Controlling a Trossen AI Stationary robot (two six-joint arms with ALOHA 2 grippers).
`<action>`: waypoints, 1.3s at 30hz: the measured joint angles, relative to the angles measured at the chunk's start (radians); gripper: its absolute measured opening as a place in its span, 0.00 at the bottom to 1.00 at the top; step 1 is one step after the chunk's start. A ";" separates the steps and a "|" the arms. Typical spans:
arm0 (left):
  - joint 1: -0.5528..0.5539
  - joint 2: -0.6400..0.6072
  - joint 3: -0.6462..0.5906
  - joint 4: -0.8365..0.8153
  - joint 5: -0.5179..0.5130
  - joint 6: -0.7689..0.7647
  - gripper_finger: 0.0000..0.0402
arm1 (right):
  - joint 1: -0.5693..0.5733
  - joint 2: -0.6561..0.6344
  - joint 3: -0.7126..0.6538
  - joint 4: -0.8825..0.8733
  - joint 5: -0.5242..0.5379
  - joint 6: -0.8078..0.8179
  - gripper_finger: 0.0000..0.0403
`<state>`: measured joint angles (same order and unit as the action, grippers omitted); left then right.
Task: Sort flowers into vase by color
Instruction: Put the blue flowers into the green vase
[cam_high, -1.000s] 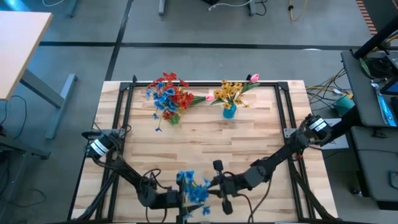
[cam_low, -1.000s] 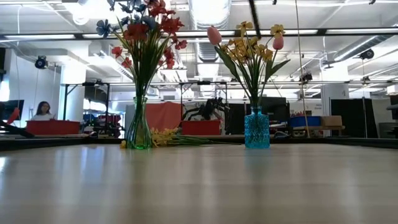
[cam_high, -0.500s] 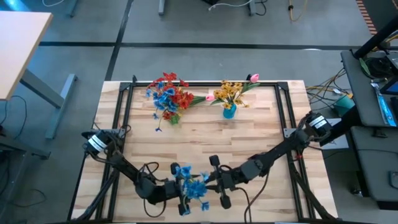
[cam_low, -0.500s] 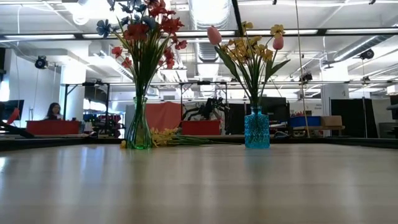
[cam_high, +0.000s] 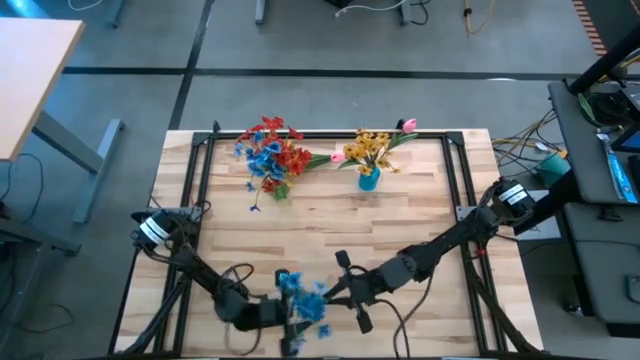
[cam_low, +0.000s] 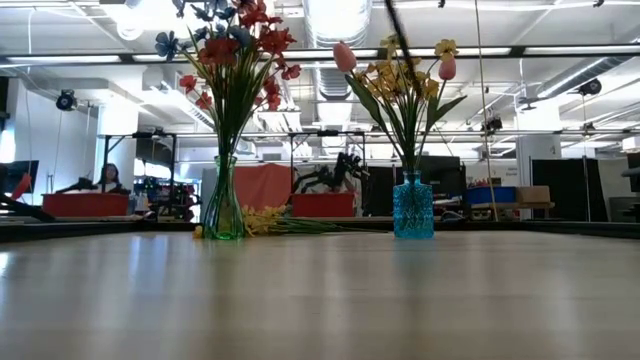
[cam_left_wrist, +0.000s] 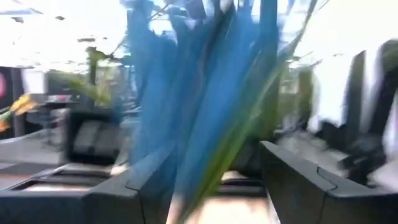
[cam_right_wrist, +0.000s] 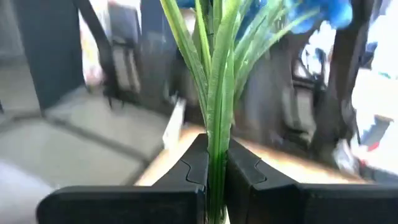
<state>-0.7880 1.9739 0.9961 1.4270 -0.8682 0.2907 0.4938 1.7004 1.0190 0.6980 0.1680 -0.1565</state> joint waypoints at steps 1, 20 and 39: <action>-0.011 -0.009 0.001 0.005 -0.004 0.001 0.52 | 0.000 0.000 -0.001 -0.023 -0.004 0.001 0.04; 0.052 -0.086 -0.004 -0.143 -0.058 0.049 0.40 | -0.044 -0.015 0.089 -0.147 -0.005 -0.072 0.05; 0.021 -0.137 0.007 -0.135 -0.326 0.114 0.01 | -0.044 -0.090 0.134 -0.315 0.000 0.117 0.57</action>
<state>-0.7666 1.8365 1.0031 1.2918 -1.1940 0.4047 0.4500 1.6100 1.1531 0.3834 0.1682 -0.0390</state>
